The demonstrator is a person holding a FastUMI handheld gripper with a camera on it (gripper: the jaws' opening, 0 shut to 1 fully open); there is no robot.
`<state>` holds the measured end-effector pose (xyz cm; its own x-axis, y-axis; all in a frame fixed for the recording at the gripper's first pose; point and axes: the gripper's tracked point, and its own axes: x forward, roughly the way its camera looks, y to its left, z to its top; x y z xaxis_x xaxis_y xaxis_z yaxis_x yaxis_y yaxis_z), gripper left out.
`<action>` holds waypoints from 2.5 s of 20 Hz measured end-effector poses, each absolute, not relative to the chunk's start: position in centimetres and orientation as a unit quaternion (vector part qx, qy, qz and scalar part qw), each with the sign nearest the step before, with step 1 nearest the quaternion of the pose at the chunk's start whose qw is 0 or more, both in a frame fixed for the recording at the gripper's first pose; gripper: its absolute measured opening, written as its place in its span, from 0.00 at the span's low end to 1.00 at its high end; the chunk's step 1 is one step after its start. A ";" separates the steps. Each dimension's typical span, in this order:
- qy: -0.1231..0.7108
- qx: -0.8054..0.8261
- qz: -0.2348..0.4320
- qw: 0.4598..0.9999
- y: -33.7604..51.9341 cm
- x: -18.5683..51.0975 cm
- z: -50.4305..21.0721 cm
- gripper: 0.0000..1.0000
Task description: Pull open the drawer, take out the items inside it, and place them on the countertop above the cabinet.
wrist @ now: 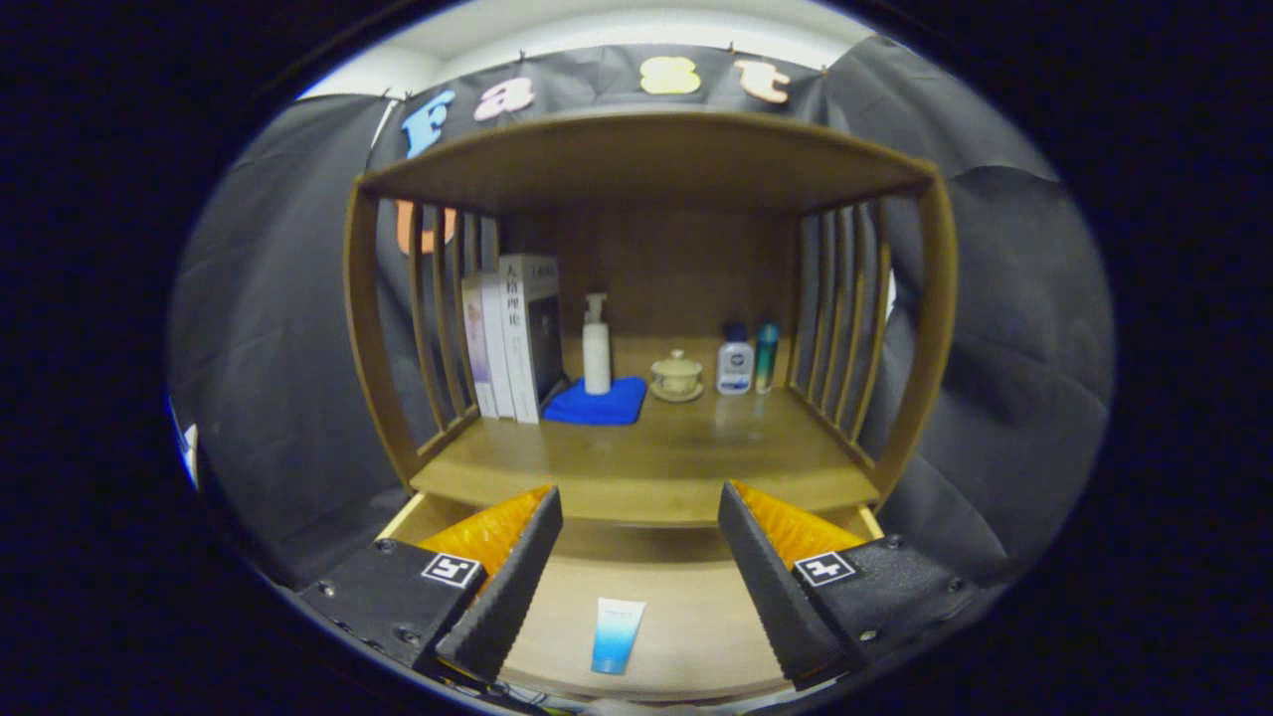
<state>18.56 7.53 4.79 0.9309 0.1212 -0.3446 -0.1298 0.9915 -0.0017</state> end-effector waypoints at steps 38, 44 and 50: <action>0.553 0.015 0.049 0.831 7.4 15.8 -8.6 0.47; 0.533 -0.008 0.056 0.844 7.0 17.9 -2.3 0.47; 0.522 -0.028 0.035 0.852 7.2 22.7 2.2 0.47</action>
